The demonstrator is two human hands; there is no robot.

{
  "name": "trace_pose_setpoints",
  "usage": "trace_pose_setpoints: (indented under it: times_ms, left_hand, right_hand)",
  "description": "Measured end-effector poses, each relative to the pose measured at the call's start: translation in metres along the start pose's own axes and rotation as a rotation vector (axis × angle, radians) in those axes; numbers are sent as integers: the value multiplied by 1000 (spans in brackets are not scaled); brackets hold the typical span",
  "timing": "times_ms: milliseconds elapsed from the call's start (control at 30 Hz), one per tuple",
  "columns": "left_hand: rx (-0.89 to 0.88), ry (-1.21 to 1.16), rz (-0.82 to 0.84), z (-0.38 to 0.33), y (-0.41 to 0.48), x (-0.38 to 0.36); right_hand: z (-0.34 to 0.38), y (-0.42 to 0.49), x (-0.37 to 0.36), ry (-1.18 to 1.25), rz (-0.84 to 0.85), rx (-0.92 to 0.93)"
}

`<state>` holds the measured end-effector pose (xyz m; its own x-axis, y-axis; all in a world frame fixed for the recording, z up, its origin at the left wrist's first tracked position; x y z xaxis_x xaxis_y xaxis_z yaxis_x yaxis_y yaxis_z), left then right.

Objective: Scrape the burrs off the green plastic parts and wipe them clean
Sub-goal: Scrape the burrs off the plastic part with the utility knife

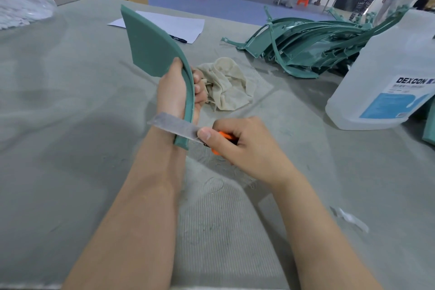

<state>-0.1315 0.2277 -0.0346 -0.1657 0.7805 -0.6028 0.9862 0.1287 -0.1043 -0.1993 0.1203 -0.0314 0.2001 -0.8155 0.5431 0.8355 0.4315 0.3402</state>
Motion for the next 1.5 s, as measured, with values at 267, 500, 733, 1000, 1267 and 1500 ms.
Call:
trace_pose_setpoints:
  times_ms: [267,500,733,1000,1267,1500]
  left_hand:
    - [-80,218,-136,-2,2,8]
    - [-196,447,-113,-10,-5,3]
    - [-193,455,-133,-13,-3,3]
    - [-130,324,-107,-7,-2,4]
    - [-94,267,-112,-4,2,11]
    - [-176,528,-181,-12,0,12]
  right_hand:
    - [-15,-2,38,51,-210,-108]
    - [-27,-5,51,14,-198,-197]
    - [-34,-4,46,-5,-123,-210]
    - [-33,-3,38,5,-60,-189]
    - [-30,-6,23,99,110,-196]
    - [-34,-7,49,85,-96,-233]
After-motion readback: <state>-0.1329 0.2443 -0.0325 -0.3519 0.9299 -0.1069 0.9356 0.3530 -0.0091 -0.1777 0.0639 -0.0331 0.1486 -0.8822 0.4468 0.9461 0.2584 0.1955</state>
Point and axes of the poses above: each hand's wrist, its own y-axis towards the middle knuckle, its own x-axis out of the back of the hand, z = x × y, the point moved 7 cm from there along y, towards the middle knuckle, and after that the axes turned 10 degrees about y, right-handed, at the moved point
